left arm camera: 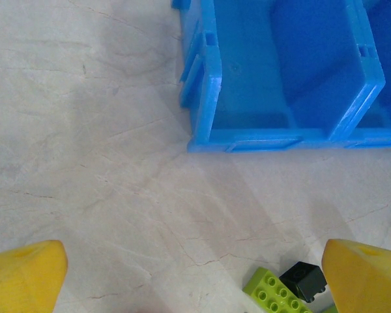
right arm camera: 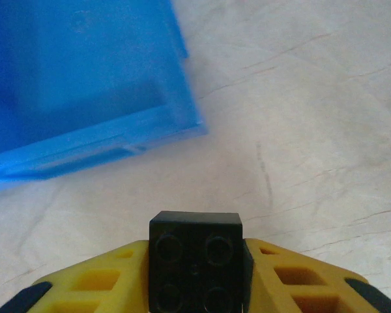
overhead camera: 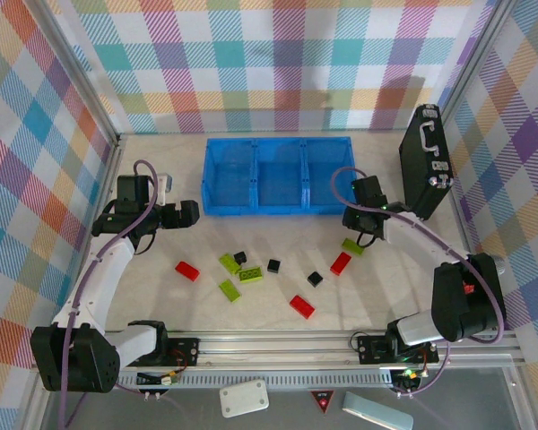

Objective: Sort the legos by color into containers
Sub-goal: Place the lego in the container.

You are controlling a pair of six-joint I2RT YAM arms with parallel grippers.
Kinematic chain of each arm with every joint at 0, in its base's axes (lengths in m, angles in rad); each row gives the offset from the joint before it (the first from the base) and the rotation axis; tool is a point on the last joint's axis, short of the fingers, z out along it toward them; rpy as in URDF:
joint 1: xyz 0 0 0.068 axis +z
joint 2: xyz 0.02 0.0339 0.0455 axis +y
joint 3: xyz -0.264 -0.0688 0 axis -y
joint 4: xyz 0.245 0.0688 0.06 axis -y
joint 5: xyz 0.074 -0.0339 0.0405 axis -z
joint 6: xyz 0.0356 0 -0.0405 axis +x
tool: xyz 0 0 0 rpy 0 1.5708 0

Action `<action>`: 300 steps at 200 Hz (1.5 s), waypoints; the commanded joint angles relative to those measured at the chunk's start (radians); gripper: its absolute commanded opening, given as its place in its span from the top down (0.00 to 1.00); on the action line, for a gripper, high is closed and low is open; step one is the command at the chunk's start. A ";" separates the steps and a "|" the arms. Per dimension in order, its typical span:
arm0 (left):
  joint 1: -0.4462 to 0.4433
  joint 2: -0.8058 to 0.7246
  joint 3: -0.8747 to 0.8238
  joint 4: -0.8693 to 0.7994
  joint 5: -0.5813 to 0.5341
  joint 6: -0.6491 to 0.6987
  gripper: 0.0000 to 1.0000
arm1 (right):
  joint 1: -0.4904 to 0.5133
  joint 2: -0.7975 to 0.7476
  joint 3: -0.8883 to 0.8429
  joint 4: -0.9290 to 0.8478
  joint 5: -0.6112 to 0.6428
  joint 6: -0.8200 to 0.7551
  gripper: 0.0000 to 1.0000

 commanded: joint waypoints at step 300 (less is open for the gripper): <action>0.015 -0.042 -0.020 0.022 0.034 -0.015 0.00 | 0.521 0.959 1.301 -0.125 0.034 -0.023 0.69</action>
